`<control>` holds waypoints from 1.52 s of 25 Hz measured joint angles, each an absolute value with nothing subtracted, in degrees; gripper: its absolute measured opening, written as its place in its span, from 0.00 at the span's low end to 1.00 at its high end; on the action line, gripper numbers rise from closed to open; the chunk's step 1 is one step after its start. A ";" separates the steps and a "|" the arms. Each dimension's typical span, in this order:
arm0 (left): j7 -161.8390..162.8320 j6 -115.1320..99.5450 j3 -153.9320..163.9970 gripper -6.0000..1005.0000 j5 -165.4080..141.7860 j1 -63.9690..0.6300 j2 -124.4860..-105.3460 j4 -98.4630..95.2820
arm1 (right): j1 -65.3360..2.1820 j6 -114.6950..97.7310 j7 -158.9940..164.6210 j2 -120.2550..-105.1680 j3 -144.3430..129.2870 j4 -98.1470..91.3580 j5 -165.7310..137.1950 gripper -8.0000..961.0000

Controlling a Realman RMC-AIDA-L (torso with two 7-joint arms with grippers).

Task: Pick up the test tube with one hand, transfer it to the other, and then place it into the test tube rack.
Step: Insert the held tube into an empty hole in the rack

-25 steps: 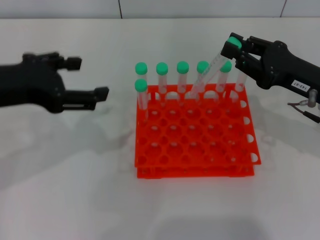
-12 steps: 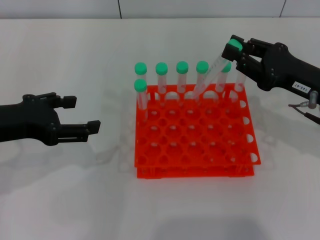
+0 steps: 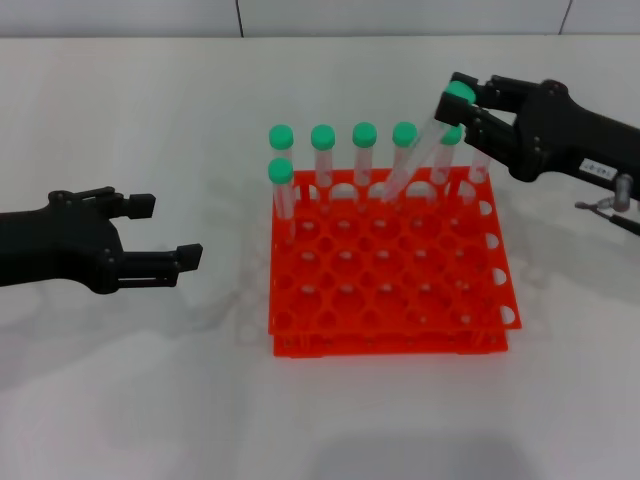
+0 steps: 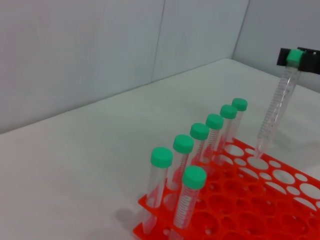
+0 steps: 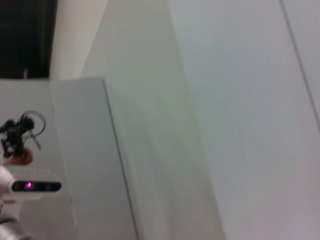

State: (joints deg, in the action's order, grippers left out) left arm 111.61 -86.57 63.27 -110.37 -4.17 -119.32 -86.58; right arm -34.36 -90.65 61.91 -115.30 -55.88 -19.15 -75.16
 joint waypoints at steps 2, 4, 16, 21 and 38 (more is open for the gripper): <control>111.38 -86.57 63.39 0.89 -110.39 -4.08 -119.33 -86.57 | -34.35 -89.41 64.39 -115.30 -57.89 -22.62 -75.76 0.31; 110.74 -86.57 63.37 0.89 -110.38 -3.98 -119.39 -86.46 | -34.33 -88.55 66.07 -115.31 -59.43 -24.97 -76.31 0.31; 109.09 -85.85 63.54 0.89 -110.41 -3.87 -119.45 -84.94 | -34.79 -82.75 70.88 -115.35 -65.60 -34.95 -78.34 0.32; 107.65 -85.85 63.63 0.89 -110.42 -3.80 -119.43 -83.61 | -34.90 -80.75 73.11 -115.49 -68.98 -38.85 -78.40 0.32; 106.37 -85.76 63.75 0.89 -110.37 -4.31 -119.36 -81.44 | -37.30 -72.20 75.19 -116.20 -77.03 -40.69 -76.64 0.33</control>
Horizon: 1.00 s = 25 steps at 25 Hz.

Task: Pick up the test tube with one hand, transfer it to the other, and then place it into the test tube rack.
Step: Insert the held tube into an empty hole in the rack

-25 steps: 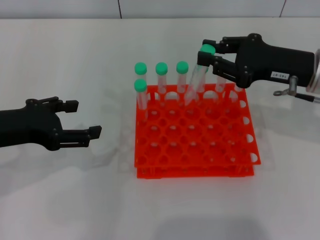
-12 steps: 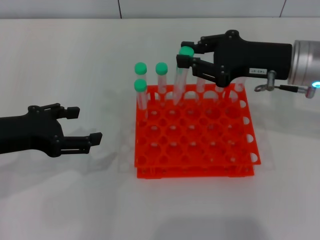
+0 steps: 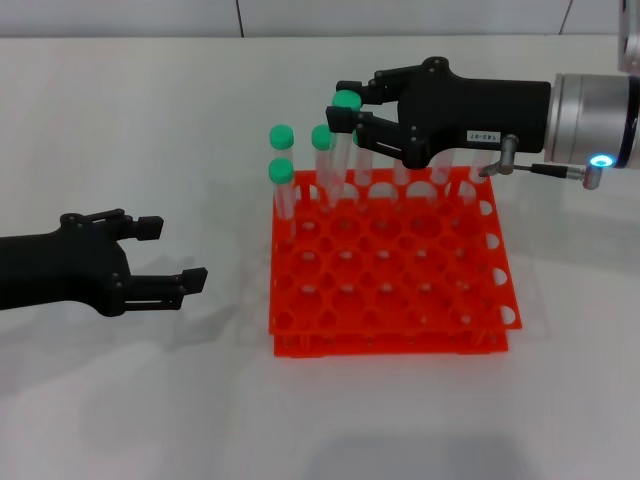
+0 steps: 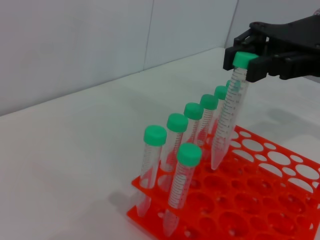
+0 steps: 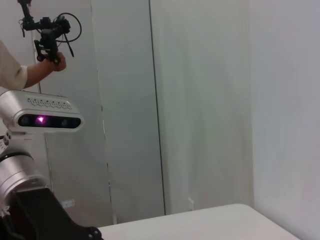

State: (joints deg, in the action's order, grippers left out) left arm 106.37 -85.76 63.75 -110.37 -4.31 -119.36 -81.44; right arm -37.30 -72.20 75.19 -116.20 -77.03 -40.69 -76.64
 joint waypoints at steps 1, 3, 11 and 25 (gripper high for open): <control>106.31 -85.75 63.75 0.89 -110.37 -4.31 -119.38 -81.39 | -37.33 -71.70 75.09 -116.20 -77.54 -40.69 -76.33 0.33; 106.29 -85.74 63.73 0.89 -110.37 -4.31 -119.39 -81.21 | -37.40 -70.89 75.00 -116.20 -78.11 -40.69 -76.21 0.33; 106.08 -85.69 63.72 0.89 -110.39 -4.39 -119.32 -80.74 | -37.79 -69.41 74.96 -116.18 -79.45 -40.67 -76.19 0.34; 105.14 -85.31 63.72 0.89 -110.39 -4.48 -119.32 -79.22 | -38.02 -67.27 74.63 -116.18 -81.52 -39.99 -75.24 0.34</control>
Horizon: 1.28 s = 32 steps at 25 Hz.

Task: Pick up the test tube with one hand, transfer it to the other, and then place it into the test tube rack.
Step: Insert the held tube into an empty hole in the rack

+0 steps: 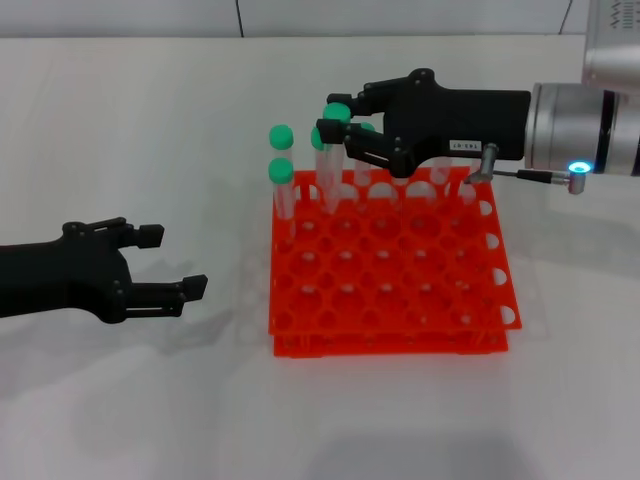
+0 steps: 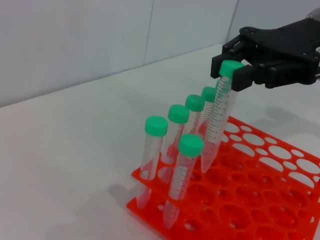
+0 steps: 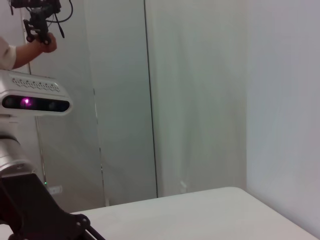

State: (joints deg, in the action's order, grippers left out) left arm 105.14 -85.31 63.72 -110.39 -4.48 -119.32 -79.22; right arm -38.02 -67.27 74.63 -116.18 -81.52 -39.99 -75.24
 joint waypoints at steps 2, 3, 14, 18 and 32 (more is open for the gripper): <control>104.97 -85.29 63.72 0.89 -110.39 -4.48 -119.33 -79.17 | -38.06 -67.05 74.54 -116.18 -81.87 -39.99 -74.86 0.35; 104.92 -85.28 63.72 0.89 -110.39 -4.48 -119.35 -79.17 | -38.06 -66.83 74.52 -116.18 -82.15 -39.98 -74.80 0.35; 104.78 -85.41 63.72 0.89 -110.40 -4.36 -119.28 -79.09 | -38.06 -65.23 73.50 -116.18 -83.63 -39.89 -73.51 0.35; 104.61 -85.28 63.65 0.89 -110.42 -4.17 -119.26 -79.10 | -38.06 -64.74 72.90 -116.18 -84.50 -39.46 -72.39 0.35; 104.58 -85.24 63.72 0.89 -110.47 -4.44 -119.26 -79.10 | -39.08 -64.33 70.59 -116.18 -85.65 -35.49 -68.67 0.36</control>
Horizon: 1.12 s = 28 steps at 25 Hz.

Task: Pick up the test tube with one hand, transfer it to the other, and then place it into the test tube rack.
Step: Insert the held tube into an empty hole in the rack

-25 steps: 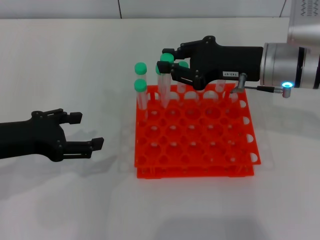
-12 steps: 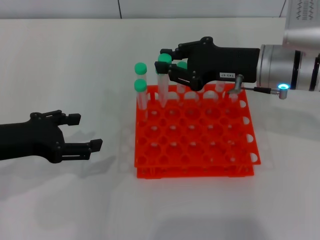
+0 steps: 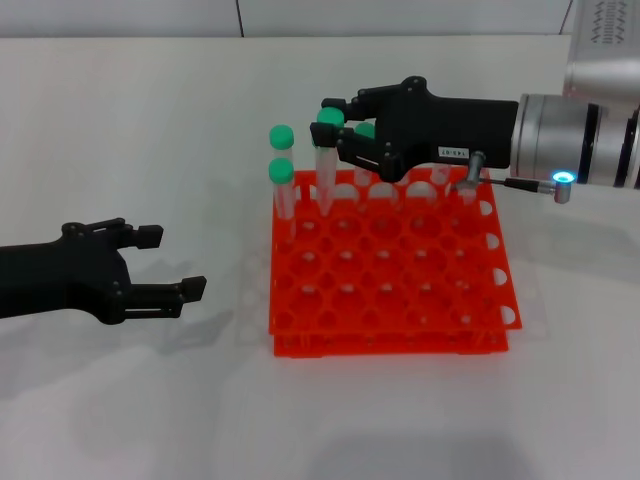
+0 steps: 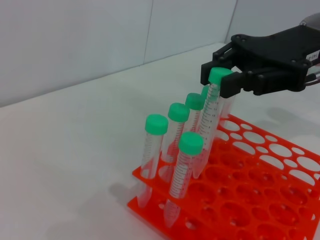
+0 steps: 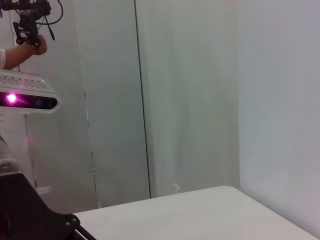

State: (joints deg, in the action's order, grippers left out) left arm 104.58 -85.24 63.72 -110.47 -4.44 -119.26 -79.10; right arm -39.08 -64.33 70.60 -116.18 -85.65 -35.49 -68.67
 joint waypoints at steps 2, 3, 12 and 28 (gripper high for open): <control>104.58 -85.24 63.72 0.89 -110.48 -4.46 -119.26 -79.10 | -39.17 -64.33 70.33 -116.18 -85.70 -35.15 -68.44 0.36; 104.58 -85.24 63.72 0.89 -110.48 -4.46 -119.26 -79.10 | -39.22 -64.33 70.12 -116.18 -85.75 -34.88 -68.25 0.36; 104.59 -85.25 63.72 0.89 -110.47 -4.48 -119.35 -79.10 | -39.66 -62.64 68.22 -116.18 -88.37 -33.45 -65.81 0.37; 104.59 -85.26 63.75 0.89 -110.47 -4.48 -119.35 -79.06 | -39.55 -59.19 66.78 -116.18 -92.23 -33.22 -63.60 0.38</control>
State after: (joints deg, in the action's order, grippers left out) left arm 104.59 -85.26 63.75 -110.47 -4.48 -119.35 -79.06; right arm -39.55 -59.19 66.78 -116.18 -92.23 -33.22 -63.60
